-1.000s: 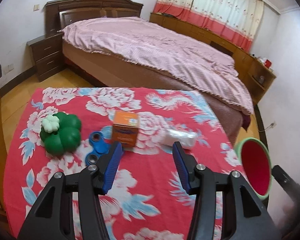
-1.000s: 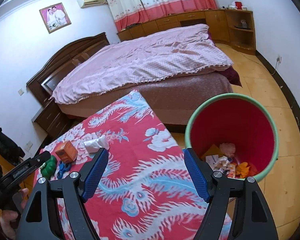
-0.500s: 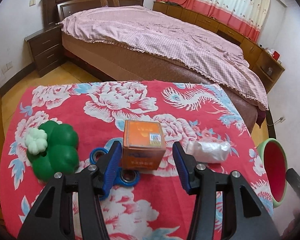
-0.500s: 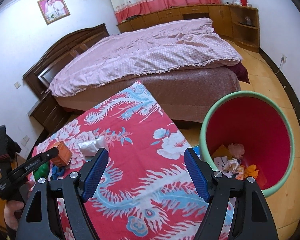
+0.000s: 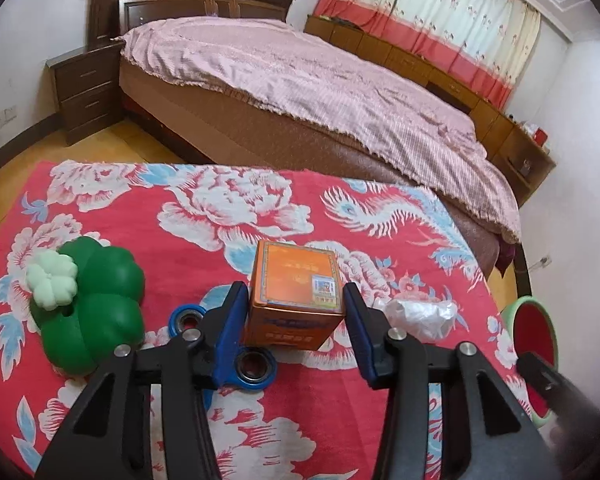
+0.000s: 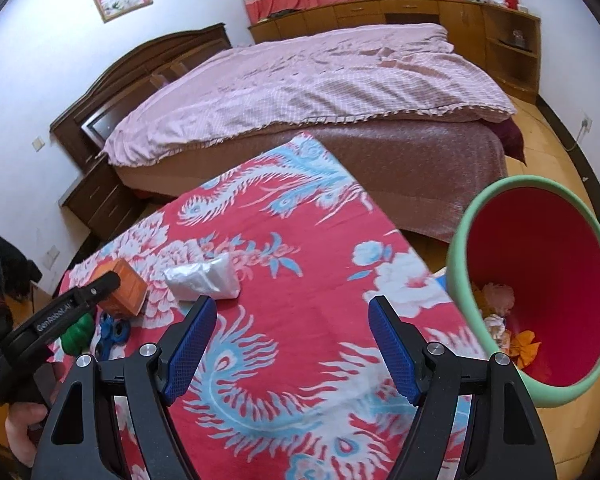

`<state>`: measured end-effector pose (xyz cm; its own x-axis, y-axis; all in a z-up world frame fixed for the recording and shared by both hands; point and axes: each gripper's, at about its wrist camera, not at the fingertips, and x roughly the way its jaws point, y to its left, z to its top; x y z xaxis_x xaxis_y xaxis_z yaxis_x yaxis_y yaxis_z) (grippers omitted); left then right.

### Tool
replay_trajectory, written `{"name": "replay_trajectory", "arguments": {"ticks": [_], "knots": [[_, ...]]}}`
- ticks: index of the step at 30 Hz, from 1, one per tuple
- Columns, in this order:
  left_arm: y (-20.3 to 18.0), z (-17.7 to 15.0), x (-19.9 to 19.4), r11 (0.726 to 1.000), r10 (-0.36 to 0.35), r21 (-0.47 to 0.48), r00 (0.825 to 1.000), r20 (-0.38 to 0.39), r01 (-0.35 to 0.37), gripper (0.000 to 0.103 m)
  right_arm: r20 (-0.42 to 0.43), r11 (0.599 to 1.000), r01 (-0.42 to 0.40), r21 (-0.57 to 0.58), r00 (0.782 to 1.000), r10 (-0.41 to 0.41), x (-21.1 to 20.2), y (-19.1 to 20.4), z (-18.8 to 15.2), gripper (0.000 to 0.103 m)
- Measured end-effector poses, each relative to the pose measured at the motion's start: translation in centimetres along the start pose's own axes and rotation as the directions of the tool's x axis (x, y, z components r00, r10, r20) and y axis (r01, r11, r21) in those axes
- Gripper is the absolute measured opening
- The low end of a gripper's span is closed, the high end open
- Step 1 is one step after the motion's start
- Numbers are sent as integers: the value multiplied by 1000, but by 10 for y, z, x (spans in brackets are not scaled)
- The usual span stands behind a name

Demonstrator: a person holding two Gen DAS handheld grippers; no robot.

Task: Collect trash
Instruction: 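Grasp the orange box with the left tool while the right tool grasps the white plastic bag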

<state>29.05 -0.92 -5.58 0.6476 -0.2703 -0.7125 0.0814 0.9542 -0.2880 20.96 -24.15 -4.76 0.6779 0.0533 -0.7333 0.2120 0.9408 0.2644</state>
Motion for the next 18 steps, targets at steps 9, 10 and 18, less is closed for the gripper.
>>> {"name": "replay_trajectory", "arguments": {"ticks": [9,10,18], "knots": [[19,7,-24,996,81,-44,994,74,-78,49,-20,999,-20,-29,1000,20,24,30,1,79],[21,9,-27,995,95,-47,992,85,-91,49,-25,999,-30,-33,999,29,28,34,1,80],[40,15,-35,990,112,-93,988,103,-102,49,-46,998,-37,-53,998,35,57,60,4,85]]}}
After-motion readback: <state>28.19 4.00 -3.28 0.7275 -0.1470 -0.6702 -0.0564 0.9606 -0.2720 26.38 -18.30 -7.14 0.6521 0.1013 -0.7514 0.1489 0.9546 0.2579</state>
